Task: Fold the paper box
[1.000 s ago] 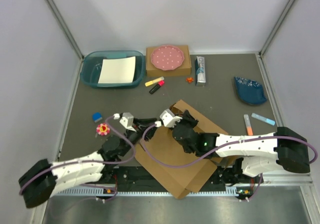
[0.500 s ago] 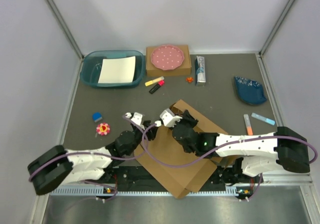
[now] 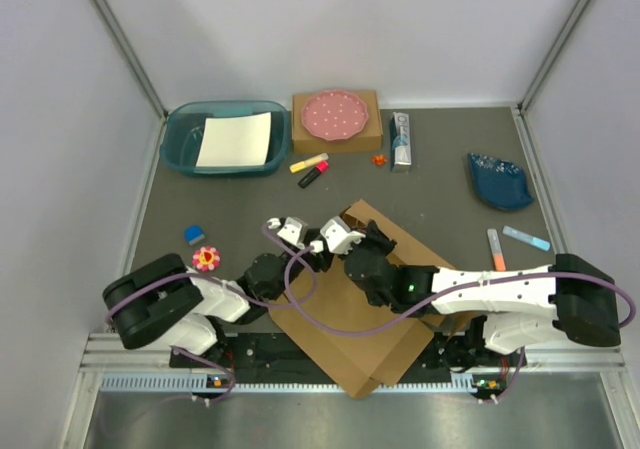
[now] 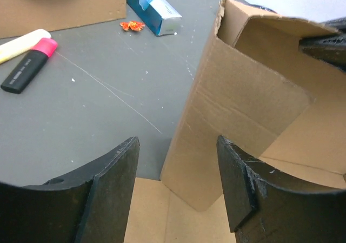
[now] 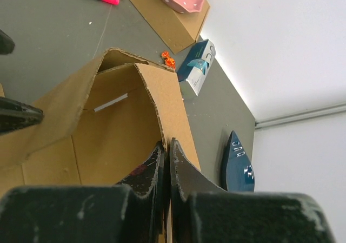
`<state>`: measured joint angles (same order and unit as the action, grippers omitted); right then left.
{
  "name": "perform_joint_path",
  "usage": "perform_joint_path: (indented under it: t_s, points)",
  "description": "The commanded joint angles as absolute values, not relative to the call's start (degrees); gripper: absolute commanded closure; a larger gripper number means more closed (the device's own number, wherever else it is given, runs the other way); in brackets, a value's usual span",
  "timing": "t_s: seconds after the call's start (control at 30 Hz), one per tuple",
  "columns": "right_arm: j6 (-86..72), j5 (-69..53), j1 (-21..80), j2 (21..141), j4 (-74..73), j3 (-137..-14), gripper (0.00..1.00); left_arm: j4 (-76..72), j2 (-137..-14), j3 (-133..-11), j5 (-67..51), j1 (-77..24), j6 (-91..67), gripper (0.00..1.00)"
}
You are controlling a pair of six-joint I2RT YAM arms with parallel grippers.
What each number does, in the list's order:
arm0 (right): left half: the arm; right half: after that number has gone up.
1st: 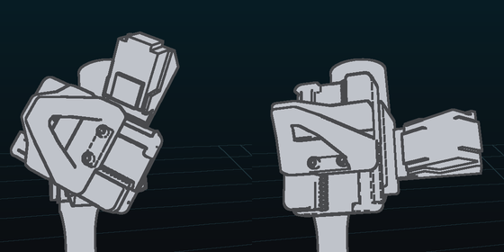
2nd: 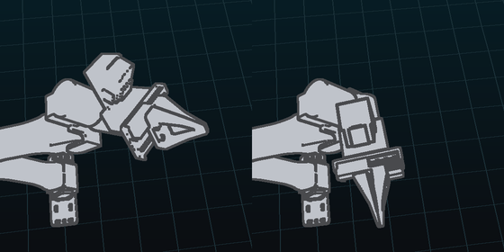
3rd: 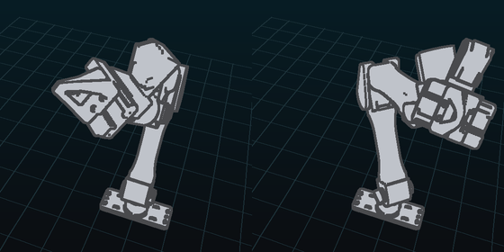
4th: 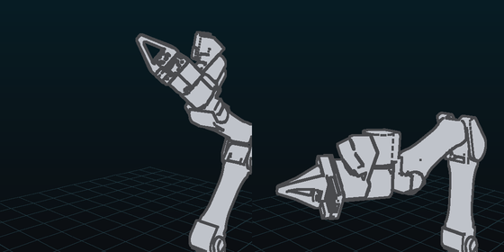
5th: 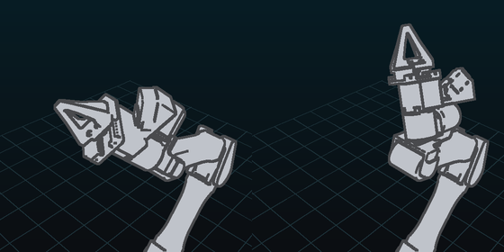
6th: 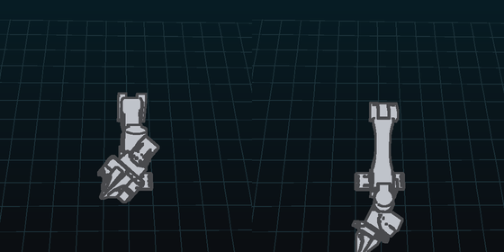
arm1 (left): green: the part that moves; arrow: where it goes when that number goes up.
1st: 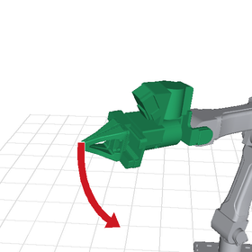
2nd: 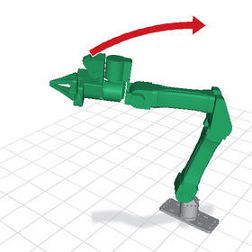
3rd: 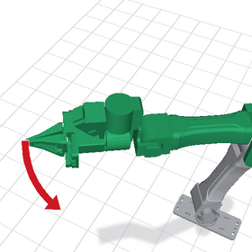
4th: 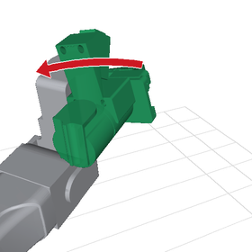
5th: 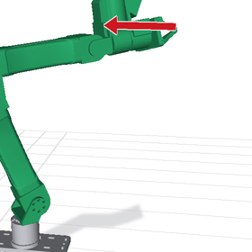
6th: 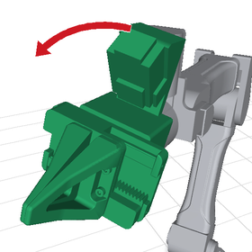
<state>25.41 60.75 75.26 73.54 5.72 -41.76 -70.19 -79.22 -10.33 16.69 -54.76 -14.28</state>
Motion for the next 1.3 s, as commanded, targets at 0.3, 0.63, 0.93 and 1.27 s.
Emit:
perform_joint_path:
  t_s: [0.3,0.63,0.93,1.27]
  points:
    - [18.2,52.7,76.8,76.9,-1.2,-41.6,1.00,-92.2,-93.5,-13.4,13.1,-54.5,-14.8,0.31]
    - [17.9,51.8,77.1,77.9,-1.5,-42.0,1.00,-93.8,-95.8,-18.2,12.3,-52.3,-14.9,0.21]
    - [16.4,50.6,77.1,78.0,-2.3,-41.4,1.00,-95.7,-98.0,-21.6,7.9,-49.0,-15.9,0.21]
    - [15.7,49.7,77.1,78.2,-2.3,-41.3,1.00,-95.7,-97.9,-25.7,0.8,-46.3,-17.8,0.25]
